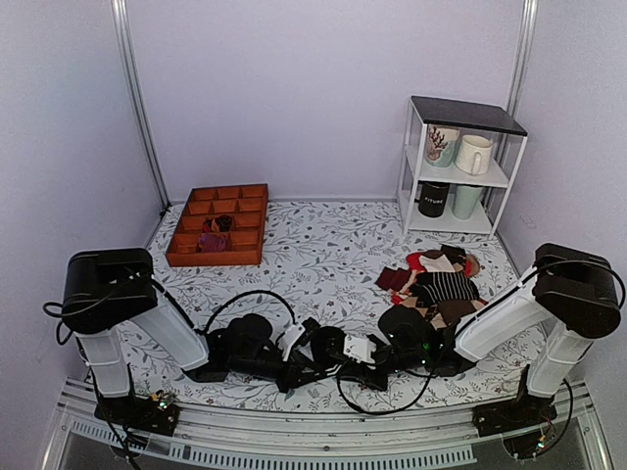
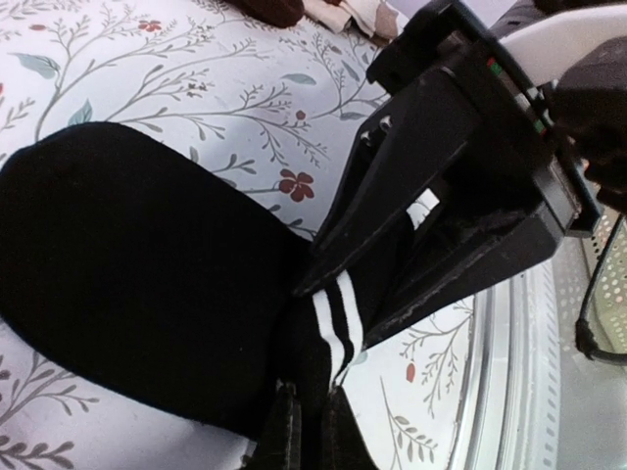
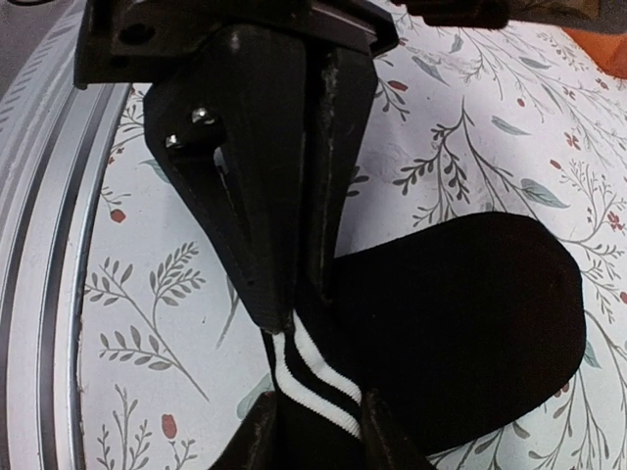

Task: Roll the socks
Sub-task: Roll the sock at the center of the board.

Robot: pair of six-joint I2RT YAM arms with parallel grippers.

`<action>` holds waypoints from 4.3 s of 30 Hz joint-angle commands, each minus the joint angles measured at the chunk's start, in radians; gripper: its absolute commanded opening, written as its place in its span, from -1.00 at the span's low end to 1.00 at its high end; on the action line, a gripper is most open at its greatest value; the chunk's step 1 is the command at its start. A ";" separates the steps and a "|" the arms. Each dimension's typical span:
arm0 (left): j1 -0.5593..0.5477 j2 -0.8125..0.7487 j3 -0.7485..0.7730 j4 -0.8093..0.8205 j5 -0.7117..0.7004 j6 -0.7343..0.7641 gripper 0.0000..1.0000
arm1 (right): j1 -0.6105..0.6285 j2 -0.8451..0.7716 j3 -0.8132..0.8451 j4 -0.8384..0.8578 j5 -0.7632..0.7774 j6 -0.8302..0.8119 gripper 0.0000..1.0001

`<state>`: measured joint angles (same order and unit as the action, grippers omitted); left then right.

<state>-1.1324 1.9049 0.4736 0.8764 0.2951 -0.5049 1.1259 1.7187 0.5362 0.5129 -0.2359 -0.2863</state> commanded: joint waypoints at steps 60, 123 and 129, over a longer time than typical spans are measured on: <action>-0.060 -0.533 -0.319 0.022 -0.583 0.411 0.97 | -0.095 0.176 0.047 -0.183 -0.271 0.480 -0.71; -0.019 0.078 -0.049 0.030 -0.176 0.551 -1.00 | -0.147 0.236 0.073 -0.322 -0.340 0.513 -0.70; -0.018 0.017 0.022 -0.280 -0.160 0.395 -1.00 | -0.148 0.025 0.042 -0.339 -0.161 0.453 -0.27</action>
<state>-1.1553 1.9114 0.4660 0.9833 0.1135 0.0177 0.9764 1.8282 0.6495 0.4282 -0.6106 0.2180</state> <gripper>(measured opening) 0.024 0.329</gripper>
